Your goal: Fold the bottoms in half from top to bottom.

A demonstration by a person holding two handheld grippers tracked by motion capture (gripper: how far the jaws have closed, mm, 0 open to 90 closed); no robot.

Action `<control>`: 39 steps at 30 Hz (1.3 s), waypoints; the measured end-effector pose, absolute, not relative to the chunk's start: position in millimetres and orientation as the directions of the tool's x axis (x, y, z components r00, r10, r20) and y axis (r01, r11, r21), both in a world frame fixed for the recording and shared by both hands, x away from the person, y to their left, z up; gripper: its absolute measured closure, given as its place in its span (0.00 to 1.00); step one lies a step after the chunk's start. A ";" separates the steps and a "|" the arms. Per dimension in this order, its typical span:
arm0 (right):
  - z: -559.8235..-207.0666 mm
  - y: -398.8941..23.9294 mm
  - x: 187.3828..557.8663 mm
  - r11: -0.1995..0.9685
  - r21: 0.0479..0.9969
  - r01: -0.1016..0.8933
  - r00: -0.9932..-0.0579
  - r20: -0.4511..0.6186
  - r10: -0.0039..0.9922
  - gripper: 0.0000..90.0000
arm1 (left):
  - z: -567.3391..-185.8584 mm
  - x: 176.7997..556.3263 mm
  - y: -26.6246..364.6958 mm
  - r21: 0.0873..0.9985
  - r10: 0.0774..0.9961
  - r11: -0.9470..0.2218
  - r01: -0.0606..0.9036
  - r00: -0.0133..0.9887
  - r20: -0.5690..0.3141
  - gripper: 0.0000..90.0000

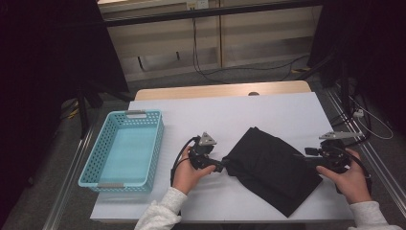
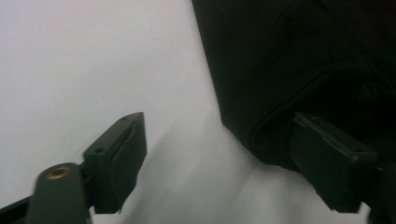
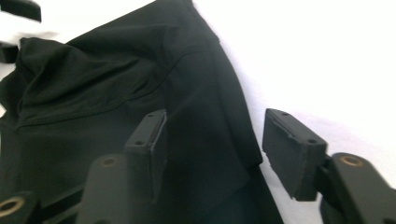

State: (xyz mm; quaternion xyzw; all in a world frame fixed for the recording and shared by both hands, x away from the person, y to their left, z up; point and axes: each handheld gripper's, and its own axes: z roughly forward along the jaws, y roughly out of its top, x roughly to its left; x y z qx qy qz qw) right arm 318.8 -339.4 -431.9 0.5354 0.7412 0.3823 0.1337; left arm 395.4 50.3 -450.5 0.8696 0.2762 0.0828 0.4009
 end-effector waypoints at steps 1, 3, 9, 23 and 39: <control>-432.1 -340.6 319.2 0.131 0.712 0.690 -0.388 0.211 0.897 0.43 | -451.3 395.1 48.7 0.738 0.537 -0.538 0.408 0.840 -0.073 0.27; -431.8 -341.8 319.1 0.125 0.717 0.686 -0.387 0.214 0.897 0.43 | -454.0 394.7 47.1 0.733 0.538 -0.542 0.412 0.840 -0.074 0.28; -430.8 -343.9 318.9 0.118 0.725 0.679 -0.378 0.206 0.903 0.43 | -459.1 394.3 44.1 0.726 0.530 -0.546 0.418 0.844 -0.087 0.30; -429.7 -345.9 318.7 0.120 0.731 0.672 -0.380 0.202 0.903 0.45 | -461.5 390.2 35.1 0.734 0.502 -0.551 0.396 0.860 -0.087 0.64; -434.4 -346.2 318.3 0.128 0.710 0.692 -0.369 0.195 0.909 0.50 | -455.4 411.8 66.0 0.729 0.608 -0.468 0.499 0.781 -0.143 0.94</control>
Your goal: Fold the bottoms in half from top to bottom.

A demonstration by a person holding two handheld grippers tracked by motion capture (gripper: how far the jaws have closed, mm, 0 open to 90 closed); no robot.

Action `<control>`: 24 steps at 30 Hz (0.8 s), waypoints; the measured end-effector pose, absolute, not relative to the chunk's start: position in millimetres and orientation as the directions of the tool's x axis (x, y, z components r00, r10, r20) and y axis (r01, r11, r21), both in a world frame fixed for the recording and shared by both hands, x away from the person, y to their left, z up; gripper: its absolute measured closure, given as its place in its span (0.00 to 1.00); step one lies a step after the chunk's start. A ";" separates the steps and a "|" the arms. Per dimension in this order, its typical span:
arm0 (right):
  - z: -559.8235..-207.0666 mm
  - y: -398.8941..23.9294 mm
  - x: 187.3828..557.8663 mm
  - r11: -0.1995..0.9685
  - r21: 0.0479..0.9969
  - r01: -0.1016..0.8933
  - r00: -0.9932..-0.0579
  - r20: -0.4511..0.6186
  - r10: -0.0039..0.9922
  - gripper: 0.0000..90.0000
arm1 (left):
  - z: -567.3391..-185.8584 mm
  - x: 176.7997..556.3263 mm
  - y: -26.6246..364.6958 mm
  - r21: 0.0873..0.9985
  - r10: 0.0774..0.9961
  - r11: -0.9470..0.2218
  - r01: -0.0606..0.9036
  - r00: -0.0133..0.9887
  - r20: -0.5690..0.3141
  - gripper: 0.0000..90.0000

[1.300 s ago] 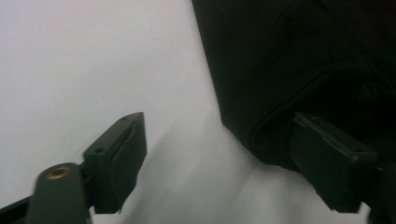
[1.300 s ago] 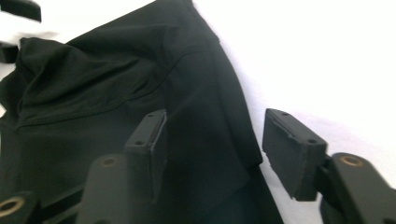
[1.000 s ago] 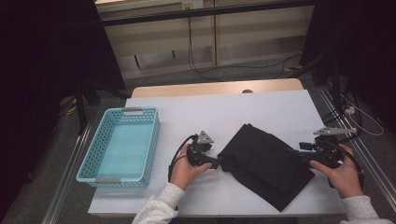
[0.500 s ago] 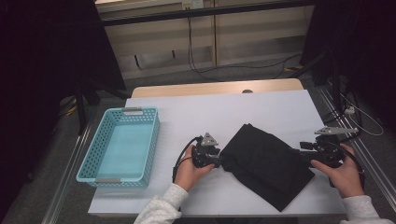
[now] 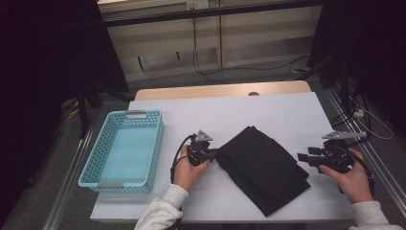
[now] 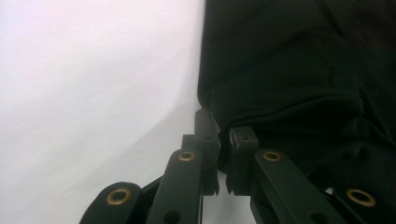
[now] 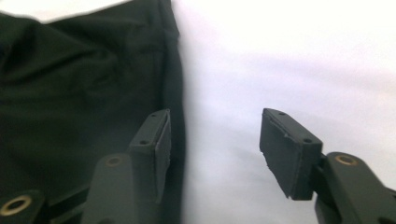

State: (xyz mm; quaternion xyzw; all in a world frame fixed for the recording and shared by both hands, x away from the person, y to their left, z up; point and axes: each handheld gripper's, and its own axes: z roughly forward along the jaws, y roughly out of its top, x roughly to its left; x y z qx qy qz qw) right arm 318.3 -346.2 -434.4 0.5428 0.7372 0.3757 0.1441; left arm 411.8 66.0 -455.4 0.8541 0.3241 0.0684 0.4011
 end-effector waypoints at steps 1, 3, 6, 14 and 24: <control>-434.4 -346.2 318.3 0.128 0.710 0.692 -0.369 0.195 0.909 0.50 | -455.4 411.8 66.0 0.729 0.608 -0.468 0.499 0.781 -0.143 0.94; -440.5 -337.0 318.8 0.146 0.679 0.719 -0.387 0.217 0.896 0.54 | -455.7 413.9 72.6 0.731 0.624 -0.453 0.509 0.767 -0.148 0.94; -445.1 -322.0 318.1 0.188 0.657 0.730 -0.432 0.231 0.872 0.57 | -452.0 415.9 83.1 0.730 0.640 -0.445 0.519 0.755 -0.146 0.94; -450.7 -300.3 316.4 0.268 0.611 0.745 -0.492 0.232 0.839 0.91 | -451.0 415.8 87.7 0.731 0.656 -0.441 0.520 0.743 -0.133 0.94; -447.2 -314.9 324.6 0.253 0.634 0.730 -0.458 0.180 0.870 1.00 | -451.5 415.3 81.3 0.747 0.653 -0.439 0.500 0.748 -0.117 0.94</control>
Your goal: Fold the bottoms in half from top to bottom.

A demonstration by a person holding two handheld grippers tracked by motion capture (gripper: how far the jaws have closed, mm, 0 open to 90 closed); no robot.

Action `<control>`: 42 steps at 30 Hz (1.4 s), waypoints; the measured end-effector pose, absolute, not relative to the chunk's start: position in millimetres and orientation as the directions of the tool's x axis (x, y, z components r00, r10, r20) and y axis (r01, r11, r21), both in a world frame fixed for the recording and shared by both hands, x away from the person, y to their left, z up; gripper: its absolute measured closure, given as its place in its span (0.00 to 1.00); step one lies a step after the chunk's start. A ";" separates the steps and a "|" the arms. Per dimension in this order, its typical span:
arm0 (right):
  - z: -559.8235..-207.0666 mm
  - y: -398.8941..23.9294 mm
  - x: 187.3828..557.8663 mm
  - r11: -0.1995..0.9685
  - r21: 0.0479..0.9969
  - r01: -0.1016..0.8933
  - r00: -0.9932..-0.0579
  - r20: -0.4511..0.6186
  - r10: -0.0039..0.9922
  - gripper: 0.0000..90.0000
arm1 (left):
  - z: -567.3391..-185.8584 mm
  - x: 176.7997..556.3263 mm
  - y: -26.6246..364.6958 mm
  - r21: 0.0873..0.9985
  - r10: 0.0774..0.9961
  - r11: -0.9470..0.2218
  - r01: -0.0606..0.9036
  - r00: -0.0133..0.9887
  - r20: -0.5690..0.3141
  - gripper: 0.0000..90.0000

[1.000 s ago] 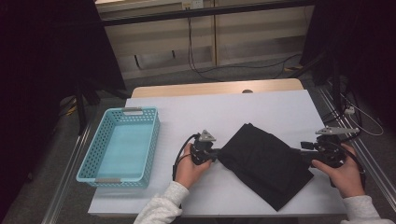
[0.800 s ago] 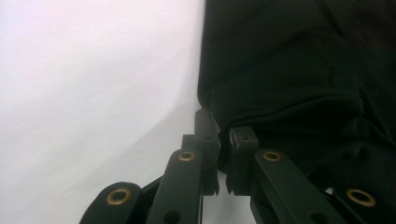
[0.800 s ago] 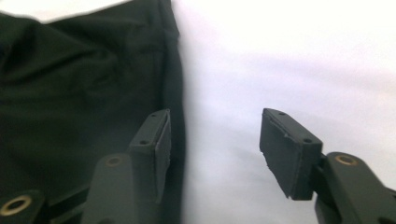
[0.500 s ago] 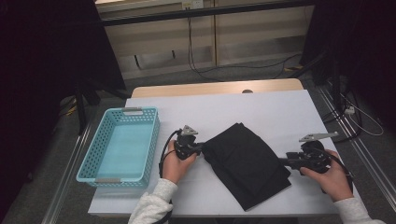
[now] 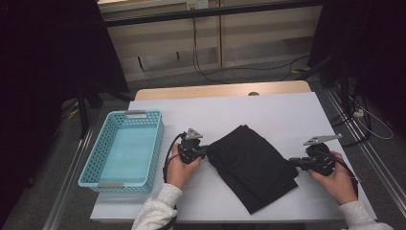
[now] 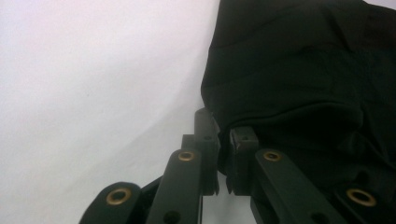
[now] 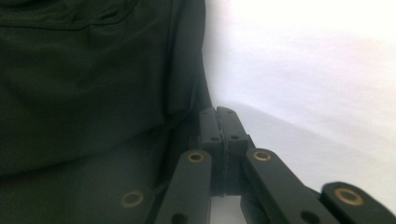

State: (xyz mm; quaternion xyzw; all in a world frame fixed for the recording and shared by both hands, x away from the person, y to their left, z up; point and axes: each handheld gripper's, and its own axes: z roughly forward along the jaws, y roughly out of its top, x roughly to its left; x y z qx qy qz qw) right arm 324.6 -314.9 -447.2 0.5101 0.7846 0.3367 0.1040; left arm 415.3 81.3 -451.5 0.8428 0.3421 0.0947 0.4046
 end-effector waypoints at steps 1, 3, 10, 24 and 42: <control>-447.2 -314.9 324.6 0.253 0.634 0.730 -0.458 0.180 0.870 1.00 | -451.5 415.3 81.3 0.747 0.653 -0.439 0.500 0.748 -0.117 0.94; -446.3 -320.0 326.1 0.246 0.651 0.718 -0.444 0.157 0.882 1.00 | -453.1 414.2 77.1 0.744 0.644 -0.445 0.498 0.755 -0.120 0.94; -436.5 -315.1 313.6 0.276 0.689 0.670 -0.475 0.113 0.873 0.87 | -452.8 412.2 79.8 0.740 0.649 -0.469 0.482 0.757 -0.081 0.82; -439.1 -293.8 322.9 0.338 0.631 0.698 -0.531 0.139 0.836 1.00 | -450.0 412.5 85.4 0.739 0.657 -0.479 0.474 0.752 -0.057 0.62; -445.4 -300.3 348.1 0.317 0.660 0.681 -0.467 0.058 0.882 0.81 | -450.5 414.0 86.8 0.742 0.664 -0.477 0.471 0.746 -0.047 0.46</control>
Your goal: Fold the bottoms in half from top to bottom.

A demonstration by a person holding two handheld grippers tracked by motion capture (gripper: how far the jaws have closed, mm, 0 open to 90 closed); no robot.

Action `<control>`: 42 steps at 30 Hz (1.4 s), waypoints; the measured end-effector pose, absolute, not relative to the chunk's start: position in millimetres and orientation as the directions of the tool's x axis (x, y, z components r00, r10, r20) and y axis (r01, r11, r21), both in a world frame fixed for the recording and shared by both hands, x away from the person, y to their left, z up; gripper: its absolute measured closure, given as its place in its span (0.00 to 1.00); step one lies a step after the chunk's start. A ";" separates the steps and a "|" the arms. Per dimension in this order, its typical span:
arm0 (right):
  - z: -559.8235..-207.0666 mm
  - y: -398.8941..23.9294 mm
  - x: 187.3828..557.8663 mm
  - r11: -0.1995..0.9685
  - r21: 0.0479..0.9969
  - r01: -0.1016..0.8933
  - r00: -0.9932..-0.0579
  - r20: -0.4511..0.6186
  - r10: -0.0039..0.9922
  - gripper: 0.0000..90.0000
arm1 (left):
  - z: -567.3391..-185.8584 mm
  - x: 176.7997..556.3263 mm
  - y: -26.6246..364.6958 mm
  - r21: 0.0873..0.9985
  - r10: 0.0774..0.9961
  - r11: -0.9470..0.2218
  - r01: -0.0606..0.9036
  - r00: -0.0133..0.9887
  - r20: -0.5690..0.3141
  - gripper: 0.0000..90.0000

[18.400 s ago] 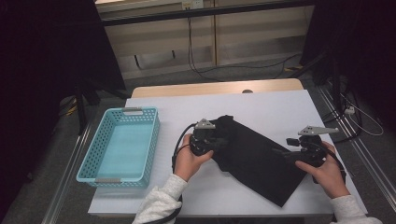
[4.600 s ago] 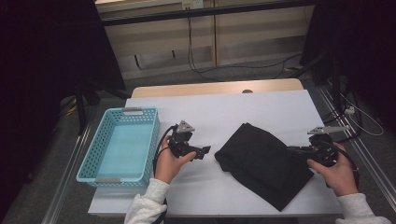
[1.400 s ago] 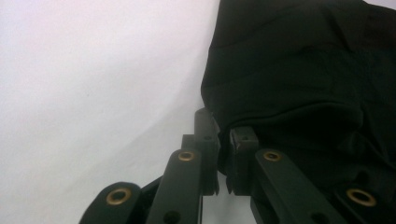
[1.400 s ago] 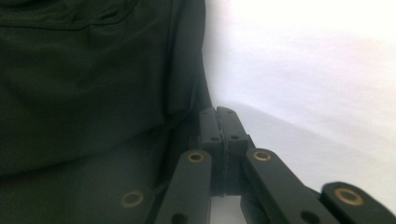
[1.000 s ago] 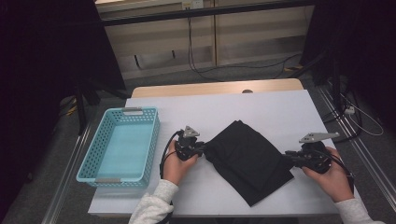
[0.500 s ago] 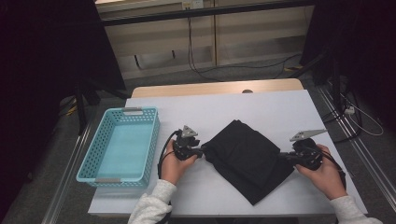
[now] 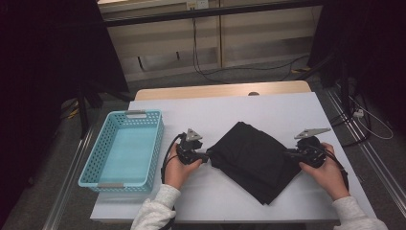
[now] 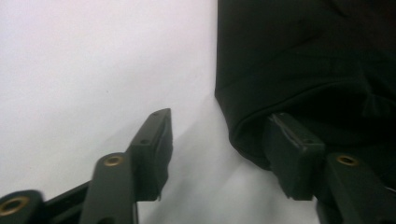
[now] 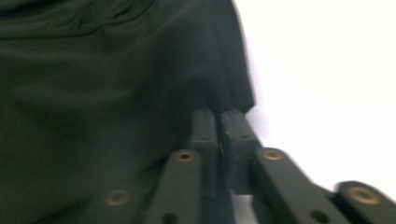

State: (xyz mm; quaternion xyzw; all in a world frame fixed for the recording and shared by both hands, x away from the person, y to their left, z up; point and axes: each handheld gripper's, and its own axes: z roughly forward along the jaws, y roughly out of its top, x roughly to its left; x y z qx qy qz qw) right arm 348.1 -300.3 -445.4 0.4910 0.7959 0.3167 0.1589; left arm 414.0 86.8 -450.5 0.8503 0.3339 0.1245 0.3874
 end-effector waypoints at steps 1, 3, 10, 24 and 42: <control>-443.1 -302.5 347.2 0.300 0.668 0.681 -0.452 0.061 0.890 0.79 | -449.4 414.0 87.2 0.739 0.665 -0.479 0.473 0.746 -0.047 0.45; -440.4 -305.7 347.0 0.286 0.682 0.674 -0.448 0.068 0.891 0.78 | -449.3 414.1 87.3 0.740 0.663 -0.480 0.471 0.747 -0.046 0.43; -435.6 -300.9 359.7 0.261 0.706 0.659 -0.440 0.080 0.895 0.64 | -448.1 414.0 88.9 0.743 0.668 -0.481 0.466 0.743 -0.033 0.38; -446.9 -293.6 371.0 0.235 0.664 0.710 -0.451 0.173 0.876 0.91 | -453.8 413.4 87.1 0.735 0.661 -0.495 0.464 0.750 -0.029 0.38; -424.0 -288.2 354.4 0.207 0.703 0.681 -0.467 0.199 0.861 0.91 | -457.1 409.3 80.1 0.725 0.632 -0.515 0.458 0.774 -0.039 0.41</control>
